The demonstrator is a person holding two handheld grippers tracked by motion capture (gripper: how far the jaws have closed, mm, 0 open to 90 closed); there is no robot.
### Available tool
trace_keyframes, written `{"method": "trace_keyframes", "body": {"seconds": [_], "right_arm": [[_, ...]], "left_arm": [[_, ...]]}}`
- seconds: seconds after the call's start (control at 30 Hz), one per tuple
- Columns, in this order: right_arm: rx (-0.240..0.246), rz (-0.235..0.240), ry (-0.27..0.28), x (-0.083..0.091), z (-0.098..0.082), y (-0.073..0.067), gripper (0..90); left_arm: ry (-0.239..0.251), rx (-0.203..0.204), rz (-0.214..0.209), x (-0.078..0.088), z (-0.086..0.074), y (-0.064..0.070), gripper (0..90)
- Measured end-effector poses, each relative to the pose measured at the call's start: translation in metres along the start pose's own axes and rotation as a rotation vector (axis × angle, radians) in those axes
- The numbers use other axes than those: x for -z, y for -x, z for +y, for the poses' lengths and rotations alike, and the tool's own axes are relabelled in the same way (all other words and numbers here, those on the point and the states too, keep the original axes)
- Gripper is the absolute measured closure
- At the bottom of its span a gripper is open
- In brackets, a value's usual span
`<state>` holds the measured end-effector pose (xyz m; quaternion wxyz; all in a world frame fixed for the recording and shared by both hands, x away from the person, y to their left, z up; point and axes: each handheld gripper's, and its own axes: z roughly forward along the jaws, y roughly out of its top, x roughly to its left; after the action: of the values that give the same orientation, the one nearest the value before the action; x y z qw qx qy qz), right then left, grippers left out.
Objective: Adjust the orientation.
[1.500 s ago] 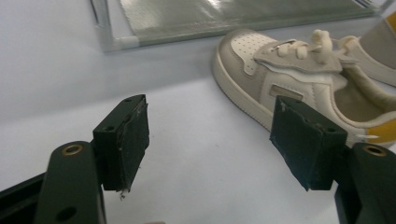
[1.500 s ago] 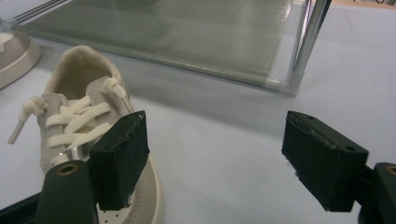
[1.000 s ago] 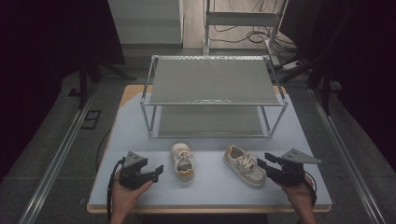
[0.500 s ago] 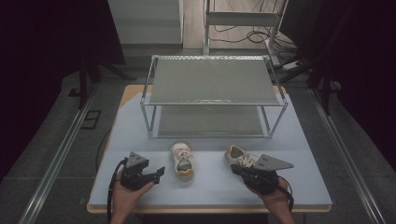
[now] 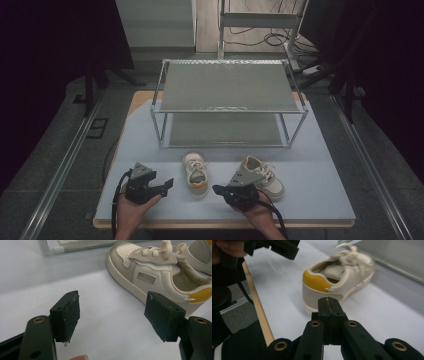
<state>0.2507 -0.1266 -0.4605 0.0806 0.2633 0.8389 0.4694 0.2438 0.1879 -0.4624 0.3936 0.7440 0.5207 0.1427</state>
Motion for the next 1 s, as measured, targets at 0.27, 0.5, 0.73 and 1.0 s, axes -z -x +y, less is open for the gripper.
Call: {"method": "trace_keyframes", "body": {"seconds": [0.27, 0.5, 0.73, 1.0], "right_arm": [[0.024, -0.026, -0.045, -0.031, -0.003, -0.011, 89.6], [0.015, -0.041, -0.051, -0.03, -0.003, -0.009, 89.5], [-0.007, -0.063, -0.087, -0.037, -0.009, -0.002, 89.5], [0.007, -0.031, -0.087, -0.047, -0.011, -0.012, 89.6]], "left_arm": [[-0.001, 0.017, 0.009, 0.002, 0.0, -0.001, 27.2], [0.004, 0.016, 0.002, 0.003, 0.0, -0.001, 27.2], [0.0, 0.014, -0.001, 0.002, 0.0, 0.0, 27.1], [-0.005, 0.013, -0.006, 0.001, 0.0, -0.001, 27.0]]}}
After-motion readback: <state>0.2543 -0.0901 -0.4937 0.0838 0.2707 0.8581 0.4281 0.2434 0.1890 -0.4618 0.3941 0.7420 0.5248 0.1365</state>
